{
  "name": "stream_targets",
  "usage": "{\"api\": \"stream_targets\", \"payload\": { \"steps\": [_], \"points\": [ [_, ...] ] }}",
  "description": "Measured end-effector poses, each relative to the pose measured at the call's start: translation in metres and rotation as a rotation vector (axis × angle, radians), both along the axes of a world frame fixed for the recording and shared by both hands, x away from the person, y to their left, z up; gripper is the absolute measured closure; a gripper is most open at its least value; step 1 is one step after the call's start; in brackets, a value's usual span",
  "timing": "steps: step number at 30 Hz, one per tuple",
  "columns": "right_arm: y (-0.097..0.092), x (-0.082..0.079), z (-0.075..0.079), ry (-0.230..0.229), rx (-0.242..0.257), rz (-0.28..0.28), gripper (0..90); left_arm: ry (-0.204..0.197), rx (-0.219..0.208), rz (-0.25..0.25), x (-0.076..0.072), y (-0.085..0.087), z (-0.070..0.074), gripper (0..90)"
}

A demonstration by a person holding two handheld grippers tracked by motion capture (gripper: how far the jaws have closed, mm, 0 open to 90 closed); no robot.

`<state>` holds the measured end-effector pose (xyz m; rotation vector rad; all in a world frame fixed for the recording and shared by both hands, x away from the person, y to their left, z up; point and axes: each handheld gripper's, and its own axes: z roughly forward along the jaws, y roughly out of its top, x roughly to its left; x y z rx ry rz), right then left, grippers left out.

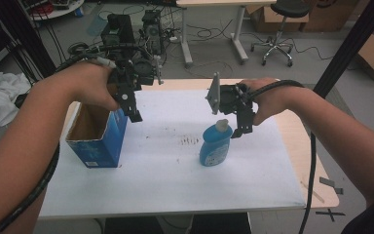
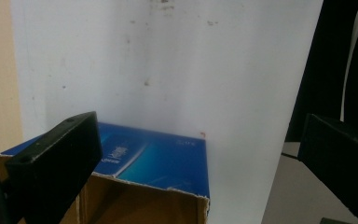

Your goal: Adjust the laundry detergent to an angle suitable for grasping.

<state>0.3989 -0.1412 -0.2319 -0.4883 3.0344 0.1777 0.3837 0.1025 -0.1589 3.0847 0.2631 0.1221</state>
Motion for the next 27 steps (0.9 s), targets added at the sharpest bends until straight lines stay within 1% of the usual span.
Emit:
{"api": "stream_targets", "payload": {
  "steps": [5, 6, 8, 9, 10, 11, 12, 14, 18, 27],
  "points": [
    [0.006, 0.002, -0.010, 0.014, -0.011, 0.012, 0.0, 0.000, -0.001, 0.004, 0.000, 0.001, -0.001, 0.1],
    [0.006, 0.002, -0.010, 0.014, -0.011, 0.012, 0.0, 0.000, -0.001, 0.004, 0.000, 0.001, -0.001, 0.1],
    [0.009, 0.003, -0.016, 0.024, -0.019, 0.020, 0.0, 0.000, -0.001, 0.001, 0.000, 0.001, -0.002, 0.1],
    [0.009, 0.003, -0.016, 0.024, -0.019, 0.020, 0.0, 0.001, 0.001, 0.000, 0.000, 0.001, -0.002, 0.1],
    [0.012, 0.003, -0.022, 0.026, -0.027, 0.027, 0.0, 0.003, 0.002, -0.002, 0.000, 0.001, -0.002, 0.1],
    [0.012, 0.003, -0.022, 0.026, -0.027, 0.027, 0.0, 0.003, 0.002, -0.002, 0.000, 0.001, -0.002, 0.1],
    [0.013, 0.003, -0.028, 0.032, -0.035, 0.027, 0.0, 0.004, -0.001, -0.001, 0.000, 0.001, -0.003, 0.1],
    [0.014, 0.003, -0.030, 0.033, -0.038, 0.027, 0.0, 0.007, 0.003, -0.003, 0.000, 0.000, -0.004, 0.1],
    [0.016, 0.003, -0.045, 0.038, -0.052, 0.027, 0.0, 0.016, 0.007, -0.009, 0.000, -0.001, -0.008, 0.1],
    [0.016, 0.004, -0.054, 0.043, -0.046, 0.023, 0.0, 0.016, 0.007, -0.009, 0.000, 0.000, -0.010, 0.1]
  ]
}}
